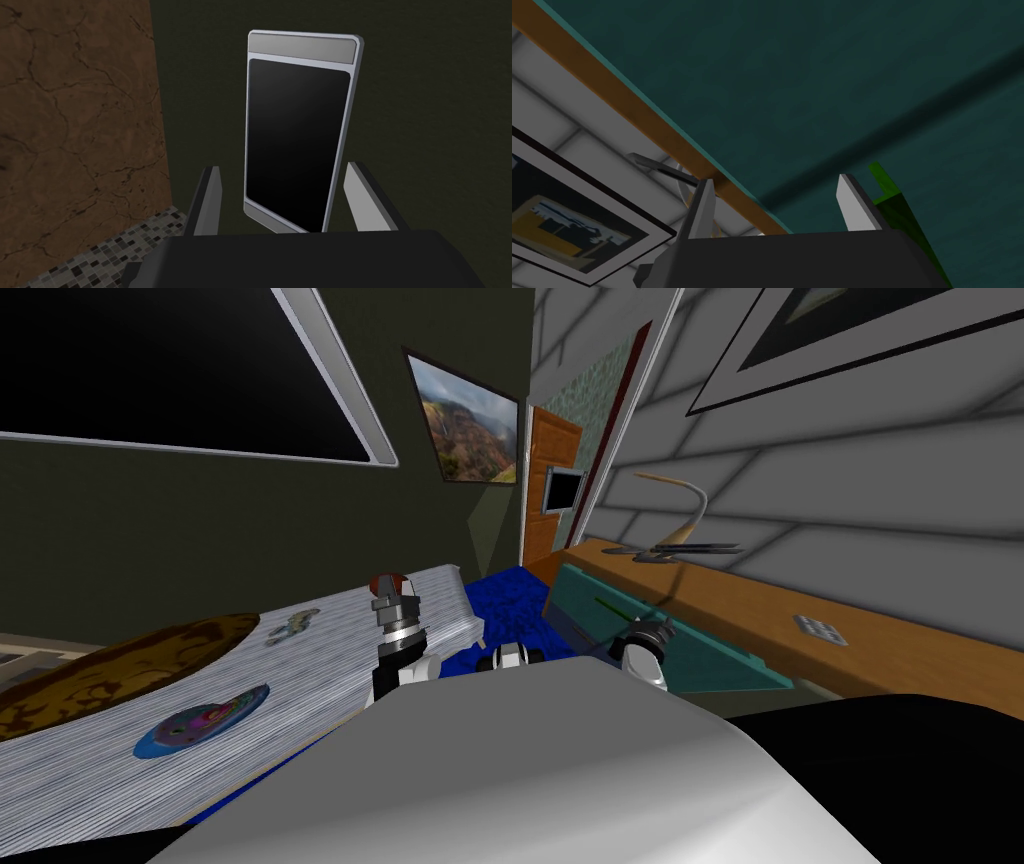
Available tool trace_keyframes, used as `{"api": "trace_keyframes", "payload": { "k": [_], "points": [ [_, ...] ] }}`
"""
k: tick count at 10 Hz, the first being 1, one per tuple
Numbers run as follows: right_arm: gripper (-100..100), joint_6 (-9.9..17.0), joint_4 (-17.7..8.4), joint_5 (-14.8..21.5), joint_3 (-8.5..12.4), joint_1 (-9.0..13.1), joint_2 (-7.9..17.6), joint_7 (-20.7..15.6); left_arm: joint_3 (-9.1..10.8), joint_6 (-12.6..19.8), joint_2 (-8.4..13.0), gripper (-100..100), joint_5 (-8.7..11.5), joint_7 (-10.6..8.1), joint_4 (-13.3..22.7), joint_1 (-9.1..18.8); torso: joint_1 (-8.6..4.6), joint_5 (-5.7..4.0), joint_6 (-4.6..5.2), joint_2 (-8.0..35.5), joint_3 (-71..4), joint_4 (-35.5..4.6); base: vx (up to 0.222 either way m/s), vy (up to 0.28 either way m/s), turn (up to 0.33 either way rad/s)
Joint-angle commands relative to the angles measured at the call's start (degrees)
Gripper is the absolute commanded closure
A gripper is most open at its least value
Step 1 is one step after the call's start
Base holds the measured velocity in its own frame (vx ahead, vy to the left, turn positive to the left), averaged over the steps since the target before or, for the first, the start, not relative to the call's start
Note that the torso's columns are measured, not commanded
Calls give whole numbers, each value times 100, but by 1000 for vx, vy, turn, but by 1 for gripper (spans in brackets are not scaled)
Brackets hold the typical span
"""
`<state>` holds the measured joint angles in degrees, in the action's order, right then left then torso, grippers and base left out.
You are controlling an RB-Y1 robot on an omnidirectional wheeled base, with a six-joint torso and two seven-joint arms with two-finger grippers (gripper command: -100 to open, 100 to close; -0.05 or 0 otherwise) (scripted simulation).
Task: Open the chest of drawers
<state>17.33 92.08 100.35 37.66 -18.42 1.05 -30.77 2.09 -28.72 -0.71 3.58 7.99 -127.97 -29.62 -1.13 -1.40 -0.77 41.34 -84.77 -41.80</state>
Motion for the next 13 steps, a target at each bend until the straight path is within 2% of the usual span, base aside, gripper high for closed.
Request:
{"api": "trace_keyframes", "payload": {
  "k": [1,4,5,7,10,11,12,13],
  "points": [
    [-100,-51,-132,58,-100,-55,-220,118,0,0,0,0,0,0,0,0,-25,-26,-4,-14,-2,10,2,12,28],
    [-100,-51,-132,58,-100,-55,-220,118,1,0,1,0,0,0,0,0,-28,-19,16,0,-1,7,2,-2,-3],
    [-100,37,-47,42,35,-6,-91,91,1,0,1,0,0,0,0,0,-20,-15,13,4,1,5,-6,1,-27],
    [-100,-226,198,-109,250,-55,-20,-84,1,0,1,0,0,0,0,-1,25,49,58,28,1,-9,65,10,-109],
    [-100,-501,394,-256,439,-114,31,-236,1,0,1,0,0,0,0,-1,73,84,45,58,12,-27,82,15,-72],
    [-100,-387,379,-211,424,-112,46,-187,1,0,1,0,0,0,0,-1,82,97,47,68,16,-35,23,3,-34],
    [100,-281,237,-138,287,-67,-10,-114,1,0,1,0,0,0,0,0,87,105,51,81,21,-39,-42,1,149],
    [100,-116,120,-50,174,-31,-41,-23,0,0,1,0,0,0,0,1,100,120,57,100,29,-48,-95,-22,199]
  ]
}}
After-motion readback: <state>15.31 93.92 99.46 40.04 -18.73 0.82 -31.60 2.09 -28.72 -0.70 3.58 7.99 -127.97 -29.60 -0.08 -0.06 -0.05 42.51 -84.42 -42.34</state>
